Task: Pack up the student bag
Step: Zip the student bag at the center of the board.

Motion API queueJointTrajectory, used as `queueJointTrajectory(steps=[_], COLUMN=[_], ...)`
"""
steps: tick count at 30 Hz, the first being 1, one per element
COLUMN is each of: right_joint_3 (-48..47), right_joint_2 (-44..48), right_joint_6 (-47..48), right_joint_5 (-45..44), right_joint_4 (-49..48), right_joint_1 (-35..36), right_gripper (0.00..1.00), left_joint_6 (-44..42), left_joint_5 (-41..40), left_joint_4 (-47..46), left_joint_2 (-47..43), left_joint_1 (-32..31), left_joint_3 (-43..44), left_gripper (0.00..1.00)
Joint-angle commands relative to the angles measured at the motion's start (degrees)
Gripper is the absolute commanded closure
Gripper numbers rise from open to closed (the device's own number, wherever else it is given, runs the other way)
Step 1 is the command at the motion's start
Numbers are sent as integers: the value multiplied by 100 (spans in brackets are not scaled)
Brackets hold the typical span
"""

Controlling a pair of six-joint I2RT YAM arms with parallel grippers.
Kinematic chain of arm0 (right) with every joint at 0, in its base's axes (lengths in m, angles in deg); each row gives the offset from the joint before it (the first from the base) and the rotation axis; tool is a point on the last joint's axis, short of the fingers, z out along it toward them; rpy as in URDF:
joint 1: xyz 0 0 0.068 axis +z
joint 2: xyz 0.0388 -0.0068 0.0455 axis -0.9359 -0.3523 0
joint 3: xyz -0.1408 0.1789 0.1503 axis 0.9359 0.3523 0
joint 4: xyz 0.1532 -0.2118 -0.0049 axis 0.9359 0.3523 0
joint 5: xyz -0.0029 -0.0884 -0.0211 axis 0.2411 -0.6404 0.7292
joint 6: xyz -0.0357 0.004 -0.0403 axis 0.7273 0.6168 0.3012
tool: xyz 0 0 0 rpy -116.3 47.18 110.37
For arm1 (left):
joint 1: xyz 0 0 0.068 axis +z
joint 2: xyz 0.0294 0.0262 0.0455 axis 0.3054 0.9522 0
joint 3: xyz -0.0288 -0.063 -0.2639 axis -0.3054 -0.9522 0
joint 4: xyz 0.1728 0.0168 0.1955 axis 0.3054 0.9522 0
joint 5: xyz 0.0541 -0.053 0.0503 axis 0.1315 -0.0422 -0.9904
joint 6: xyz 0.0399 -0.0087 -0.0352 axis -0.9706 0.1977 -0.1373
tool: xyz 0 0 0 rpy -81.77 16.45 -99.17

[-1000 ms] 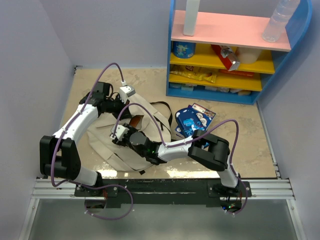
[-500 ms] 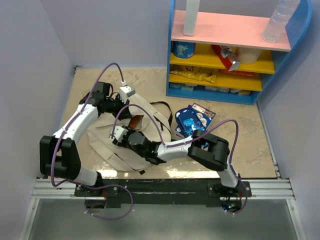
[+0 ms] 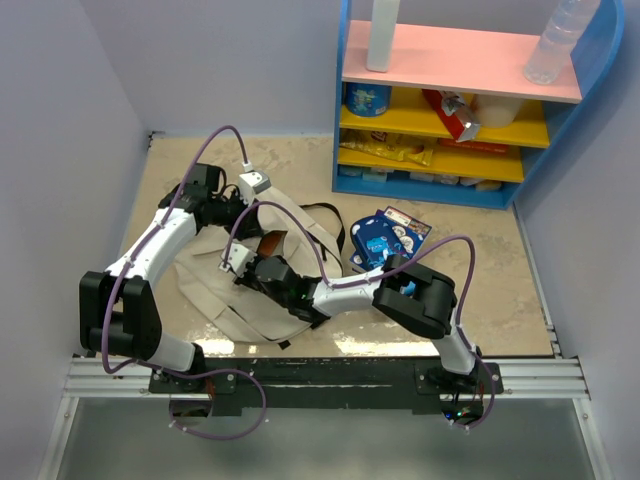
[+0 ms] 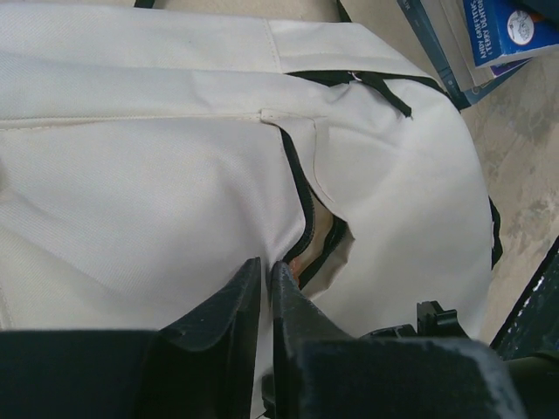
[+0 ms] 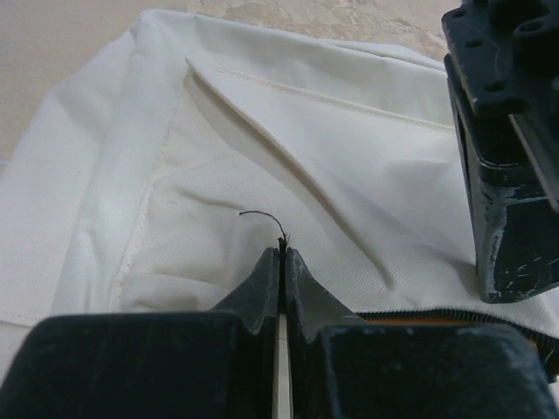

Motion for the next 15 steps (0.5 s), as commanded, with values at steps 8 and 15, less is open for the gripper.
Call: queueJointTrajectory(steps=[8,15], right_joint_3=[232,-56], right_joint_2=[540,716], right_joint_6=[-586,-1430], right_joint_5=[8,368], right_joint_4=[-45,315], right_joint_1=[-26,-333], right_gripper=[100,100], left_joint_6=[462,-994], left_joint_5=[-605,534], left_joint_4=[-454,898], left_joint_2=[-517,-868], left_joint_1=[813,2055], left_joint_3=[712,969], left_gripper=[16,18])
